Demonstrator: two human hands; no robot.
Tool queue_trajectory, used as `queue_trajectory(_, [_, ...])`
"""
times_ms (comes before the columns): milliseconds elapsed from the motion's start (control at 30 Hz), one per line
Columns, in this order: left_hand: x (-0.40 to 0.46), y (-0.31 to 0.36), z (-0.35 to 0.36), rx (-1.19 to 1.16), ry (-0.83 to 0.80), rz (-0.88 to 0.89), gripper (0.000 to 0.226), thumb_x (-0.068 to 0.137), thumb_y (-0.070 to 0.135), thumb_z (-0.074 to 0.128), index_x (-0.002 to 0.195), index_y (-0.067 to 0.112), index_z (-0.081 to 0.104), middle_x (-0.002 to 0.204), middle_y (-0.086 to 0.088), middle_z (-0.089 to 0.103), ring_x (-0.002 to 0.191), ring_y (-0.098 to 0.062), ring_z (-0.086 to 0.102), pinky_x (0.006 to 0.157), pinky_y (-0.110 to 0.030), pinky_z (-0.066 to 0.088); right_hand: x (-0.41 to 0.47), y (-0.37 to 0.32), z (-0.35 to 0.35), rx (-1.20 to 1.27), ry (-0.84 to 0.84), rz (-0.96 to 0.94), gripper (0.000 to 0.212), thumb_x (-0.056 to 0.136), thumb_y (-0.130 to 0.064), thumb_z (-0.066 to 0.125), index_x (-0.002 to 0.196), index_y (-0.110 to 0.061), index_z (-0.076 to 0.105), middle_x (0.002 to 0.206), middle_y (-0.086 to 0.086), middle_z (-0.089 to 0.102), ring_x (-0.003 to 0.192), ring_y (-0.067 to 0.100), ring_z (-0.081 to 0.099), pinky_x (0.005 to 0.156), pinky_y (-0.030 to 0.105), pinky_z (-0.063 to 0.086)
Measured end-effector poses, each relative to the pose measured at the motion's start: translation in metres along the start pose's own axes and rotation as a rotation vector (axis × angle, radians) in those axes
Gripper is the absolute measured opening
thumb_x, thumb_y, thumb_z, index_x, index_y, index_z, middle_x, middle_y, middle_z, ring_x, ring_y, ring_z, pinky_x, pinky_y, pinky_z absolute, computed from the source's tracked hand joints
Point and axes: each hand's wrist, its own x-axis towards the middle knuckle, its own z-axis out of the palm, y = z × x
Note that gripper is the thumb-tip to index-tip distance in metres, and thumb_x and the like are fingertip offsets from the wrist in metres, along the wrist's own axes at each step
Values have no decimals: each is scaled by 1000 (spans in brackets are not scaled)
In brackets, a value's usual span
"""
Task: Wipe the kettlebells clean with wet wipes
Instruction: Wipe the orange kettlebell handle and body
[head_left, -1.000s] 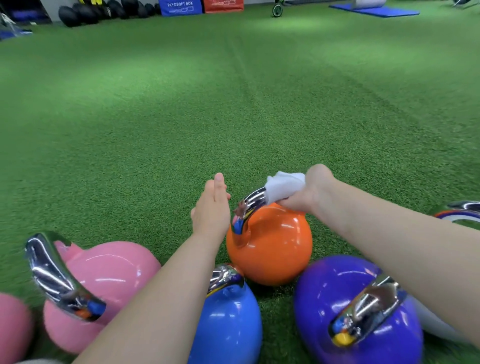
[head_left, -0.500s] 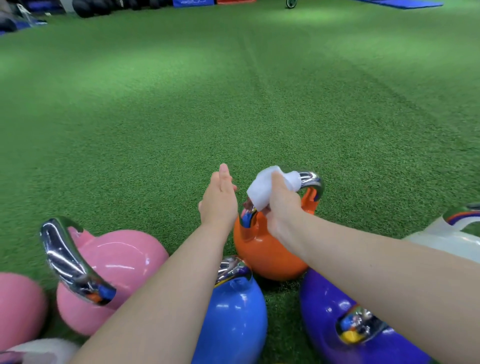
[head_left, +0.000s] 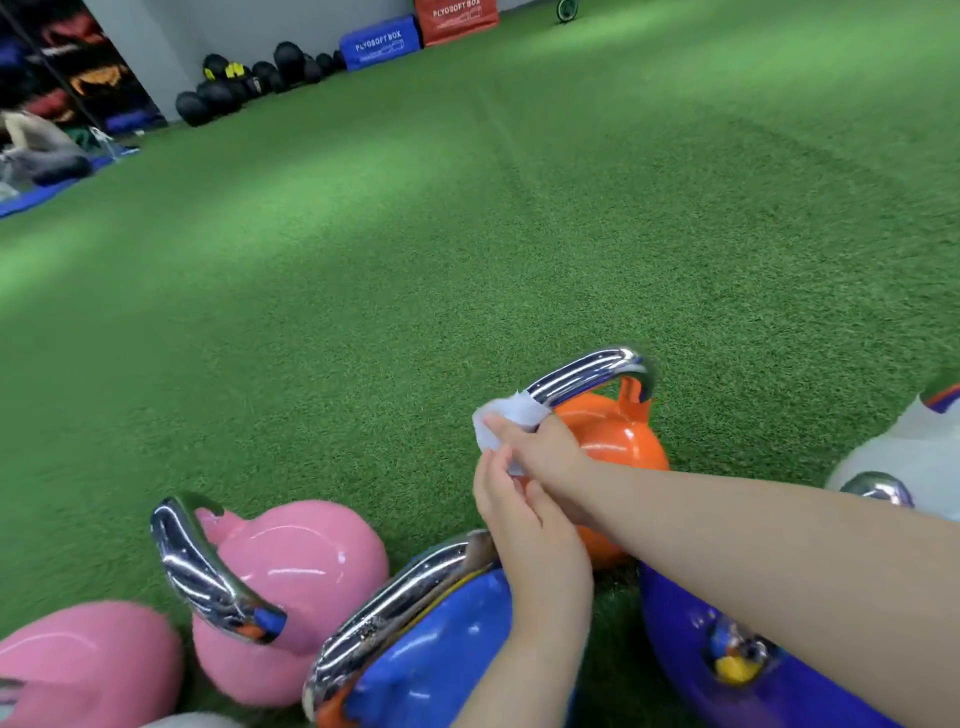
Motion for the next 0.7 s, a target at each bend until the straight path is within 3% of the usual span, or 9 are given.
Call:
queue_trajectory(100, [18, -4, 6, 77, -42, 60, 53, 88, -13, 35, 140, 0, 35, 147, -12, 34, 135, -17, 33, 109, -15, 22, 0, -9, -7, 99, -149, 59, 25, 94, -30, 52, 103, -7, 58, 78, 5, 55, 70, 16, 50, 62, 26, 40])
queue_trajectory(167, [29, -4, 11, 104, -104, 115, 54, 89, -11, 37, 142, 2, 33, 147, -12, 35, 134, -13, 35, 109, -12, 23, 0, -16, -11, 117, -171, 137, 36, 94, -38, 50, 100, -4, 60, 83, 6, 59, 79, 20, 56, 75, 32, 48])
queue_trajectory(233, [39, -7, 16, 242, -119, 186, 55, 89, -5, 42, 142, 2, 31, 147, -15, 34, 136, -21, 33, 114, -28, 24, 6, -15, -16, 100, -210, 219, 38, 91, -48, 50, 92, -13, 61, 96, 4, 65, 94, 19, 61, 95, 34, 46])
queue_trajectory(300, [48, -7, 20, 420, -136, 259, 56, 89, 0, 43, 144, 1, 28, 147, -20, 30, 138, -29, 27, 116, -37, 19, 11, -14, -25, 48, -287, 231, 45, 88, -57, 49, 101, -16, 64, 109, 0, 68, 107, 18, 62, 103, 36, 43])
queue_trajectory(433, [70, 3, 33, 727, -178, 320, 56, 98, 8, 34, 147, 0, 8, 156, -17, 7, 145, -25, 4, 116, -28, 1, 14, -23, -56, -9, -338, 136, 40, 88, -55, 48, 105, -21, 62, 109, -2, 68, 105, 14, 59, 105, 34, 39])
queue_trajectory(533, [84, 12, 42, 900, -180, 428, 57, 99, 13, 35, 148, 4, 7, 156, -13, 12, 144, -24, 11, 116, -31, 9, 18, -27, -73, -50, -309, 106, 35, 87, -54, 49, 90, -22, 63, 92, 4, 60, 89, 16, 48, 88, 31, 34])
queue_trajectory(600, [92, 19, 44, 972, -229, 440, 55, 97, 15, 42, 147, 11, 18, 149, -9, 32, 135, -26, 33, 106, -34, 30, 18, -29, -79, -65, -312, 106, 35, 90, -52, 47, 100, -22, 62, 97, 4, 60, 88, 14, 47, 77, 26, 34])
queue_trajectory(633, [96, 21, 45, 1005, -258, 423, 49, 95, 16, 45, 141, 14, 29, 138, -8, 44, 125, -27, 45, 93, -36, 39, 18, -29, -82, -60, -328, 99, 35, 92, -49, 45, 106, -22, 61, 98, 1, 61, 87, 11, 48, 72, 23, 35])
queue_trajectory(700, [99, 25, 44, 1004, -257, 417, 23, 92, 19, 48, 114, 17, 50, 107, -6, 59, 98, -30, 59, 67, -34, 39, 14, -34, -88, -112, -352, 98, 29, 96, -41, 43, 110, -22, 59, 98, -6, 62, 86, 5, 51, 74, 21, 38])
